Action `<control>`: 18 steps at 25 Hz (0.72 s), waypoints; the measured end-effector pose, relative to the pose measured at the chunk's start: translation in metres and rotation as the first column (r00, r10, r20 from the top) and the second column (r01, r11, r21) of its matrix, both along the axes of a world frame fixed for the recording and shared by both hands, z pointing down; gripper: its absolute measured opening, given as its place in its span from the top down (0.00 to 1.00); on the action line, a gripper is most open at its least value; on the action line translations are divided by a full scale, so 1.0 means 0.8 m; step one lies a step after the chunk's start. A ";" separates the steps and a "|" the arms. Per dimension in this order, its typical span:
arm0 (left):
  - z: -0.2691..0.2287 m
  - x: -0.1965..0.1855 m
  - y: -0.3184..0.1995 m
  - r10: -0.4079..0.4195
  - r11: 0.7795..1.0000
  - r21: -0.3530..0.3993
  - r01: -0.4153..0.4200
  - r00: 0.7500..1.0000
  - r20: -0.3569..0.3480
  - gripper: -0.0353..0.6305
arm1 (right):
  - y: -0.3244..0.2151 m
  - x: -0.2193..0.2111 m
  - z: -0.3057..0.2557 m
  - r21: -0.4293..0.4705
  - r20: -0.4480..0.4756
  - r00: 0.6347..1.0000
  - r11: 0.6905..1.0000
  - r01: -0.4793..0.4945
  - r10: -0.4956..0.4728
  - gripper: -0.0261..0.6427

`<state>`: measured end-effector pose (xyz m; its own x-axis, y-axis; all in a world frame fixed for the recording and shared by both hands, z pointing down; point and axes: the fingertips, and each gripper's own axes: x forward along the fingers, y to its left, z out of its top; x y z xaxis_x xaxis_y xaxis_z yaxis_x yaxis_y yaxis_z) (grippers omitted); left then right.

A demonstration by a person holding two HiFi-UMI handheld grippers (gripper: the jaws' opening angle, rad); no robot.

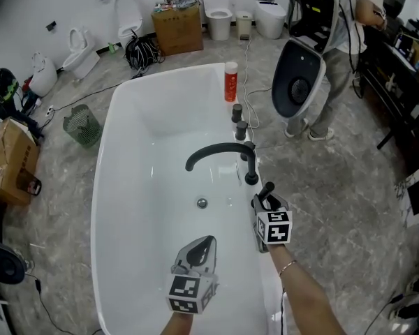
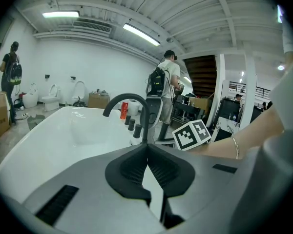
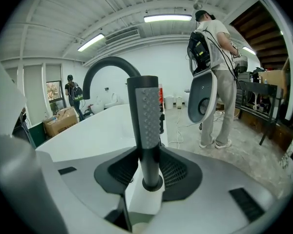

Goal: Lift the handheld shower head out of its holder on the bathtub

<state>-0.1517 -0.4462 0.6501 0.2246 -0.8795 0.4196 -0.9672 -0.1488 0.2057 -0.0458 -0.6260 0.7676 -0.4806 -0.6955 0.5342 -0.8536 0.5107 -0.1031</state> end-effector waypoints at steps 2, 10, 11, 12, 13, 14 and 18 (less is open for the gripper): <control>0.000 0.001 -0.001 -0.001 1.000 0.007 0.001 1.000 0.001 0.92 | 0.002 0.002 0.001 -0.004 -0.003 1.000 1.000 -0.006 0.006 0.76; -0.024 0.005 0.007 -0.002 1.000 0.019 0.002 1.000 0.002 0.92 | 0.011 0.011 -0.031 0.017 0.009 1.000 1.000 -0.010 0.010 0.76; -0.028 0.005 0.009 -0.004 1.000 0.019 0.004 1.000 -0.001 0.92 | 0.013 0.012 -0.038 0.023 0.009 1.000 1.000 -0.007 0.007 0.76; -0.032 0.005 0.011 -0.007 1.000 0.025 0.007 1.000 -0.003 0.92 | 0.016 0.011 -0.045 0.030 0.008 1.000 1.000 -0.003 0.003 0.76; -0.035 0.004 0.013 -0.010 0.999 0.033 0.010 1.000 -0.004 0.92 | 0.020 0.010 -0.053 0.036 0.007 1.000 0.999 0.001 -0.001 0.76; -0.039 0.004 0.015 -0.011 0.999 0.039 0.012 1.000 -0.003 0.92 | 0.023 0.009 -0.061 0.043 0.005 1.000 0.999 0.005 -0.005 0.76; -0.055 0.008 0.024 -0.007 0.999 0.048 0.007 1.000 -0.003 0.92 | 0.036 0.011 -0.098 0.078 0.003 1.000 0.997 0.019 -0.019 0.76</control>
